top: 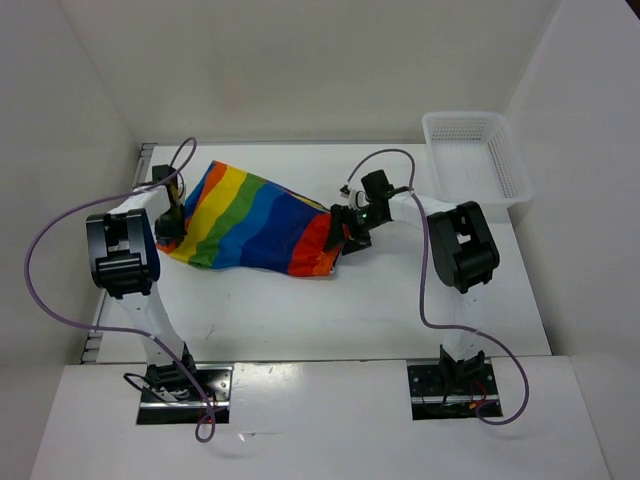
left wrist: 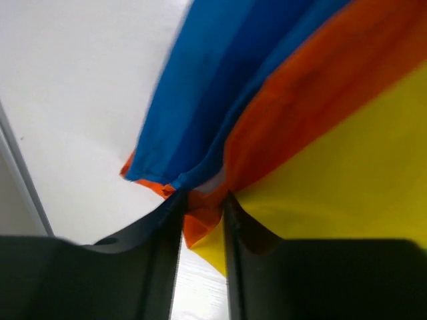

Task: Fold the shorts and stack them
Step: Fold the shorts

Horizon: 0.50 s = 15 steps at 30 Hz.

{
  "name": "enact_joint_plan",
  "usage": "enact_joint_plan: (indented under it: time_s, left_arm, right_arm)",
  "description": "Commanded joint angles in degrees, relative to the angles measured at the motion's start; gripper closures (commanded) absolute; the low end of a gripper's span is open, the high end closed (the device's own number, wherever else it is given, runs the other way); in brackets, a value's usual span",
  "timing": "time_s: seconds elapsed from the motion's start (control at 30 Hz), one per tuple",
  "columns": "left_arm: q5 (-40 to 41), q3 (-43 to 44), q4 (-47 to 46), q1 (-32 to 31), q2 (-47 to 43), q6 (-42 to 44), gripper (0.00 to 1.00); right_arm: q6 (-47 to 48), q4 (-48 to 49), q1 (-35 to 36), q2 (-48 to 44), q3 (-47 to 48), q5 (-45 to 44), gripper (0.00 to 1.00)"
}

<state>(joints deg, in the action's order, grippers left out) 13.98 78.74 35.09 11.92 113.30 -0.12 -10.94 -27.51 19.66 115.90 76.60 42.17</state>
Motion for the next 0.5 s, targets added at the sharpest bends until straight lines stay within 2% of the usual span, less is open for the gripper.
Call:
enact_joint_plan:
  time_s: [0.0,0.1,0.13,0.17,0.23,0.27,0.3,0.47]
  left_arm:
    - [-0.4,-3.3,0.1,-0.8,0.4,0.1,0.66]
    - [-1.1,-4.8,0.6,-0.8,-0.1,0.1,0.77]
    - [-1.7,-5.5,0.6,-0.8,-0.6,0.1,0.85]
    - [-2.9,-5.5,1.3,-0.8,-1.1,0.1,0.87]
    - [-4.0,-5.5,2.0,-0.8,-2.0,0.1,0.88]
    - [-4.7,-5.5,3.5,-0.8,-2.9,0.1,0.88]
    - [-5.8,-4.7,4.7,-0.8,-3.4,0.1,0.88]
    - [-6.5,-3.6,12.4,-0.8,-10.9,0.1,0.85]
  right_arm:
    - [-6.5,3.5,1.3,2.1,2.2,-2.5,0.17]
    - [-9.7,4.0,1.8,2.7,2.2,-6.0,0.31]
    - [-10.3,4.0,1.8,3.2,2.2,-6.8,0.37]
    - [-10.9,4.6,2.3,3.2,2.2,-7.5,0.55]
    - [-11.4,4.7,2.3,3.2,2.2,-9.0,0.75]
    - [-10.9,4.7,2.3,3.2,2.8,-10.2,0.94]
    - [-10.2,3.5,2.3,3.2,3.5,-11.6,1.00]
    - [-2.3,0.4,-1.6,0.2,4.0,-16.3,1.00]
